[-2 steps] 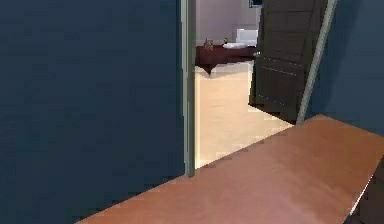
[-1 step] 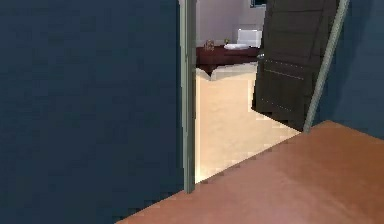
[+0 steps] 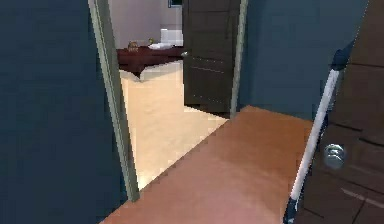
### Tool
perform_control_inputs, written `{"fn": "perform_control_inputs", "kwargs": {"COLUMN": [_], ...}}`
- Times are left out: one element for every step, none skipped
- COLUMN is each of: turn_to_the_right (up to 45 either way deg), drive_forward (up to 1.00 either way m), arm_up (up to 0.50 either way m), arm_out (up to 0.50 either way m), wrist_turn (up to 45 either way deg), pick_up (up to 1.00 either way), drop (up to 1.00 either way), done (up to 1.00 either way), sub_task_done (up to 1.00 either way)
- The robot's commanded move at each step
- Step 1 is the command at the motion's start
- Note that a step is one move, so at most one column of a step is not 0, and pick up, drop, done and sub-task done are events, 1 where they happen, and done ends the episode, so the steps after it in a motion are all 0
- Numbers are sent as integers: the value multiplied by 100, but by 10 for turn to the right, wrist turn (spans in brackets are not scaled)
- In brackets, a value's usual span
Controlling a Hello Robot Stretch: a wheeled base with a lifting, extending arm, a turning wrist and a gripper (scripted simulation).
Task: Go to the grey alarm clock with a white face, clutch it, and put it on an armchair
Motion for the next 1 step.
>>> {"fn": "perform_control_inputs", "kwargs": {"turn_to_the_right": [0], "drive_forward": [100], "arm_up": [0], "arm_out": [0], "wrist_turn": [0], "pick_up": [0], "drop": [0], "done": [0], "sub_task_done": [0]}}
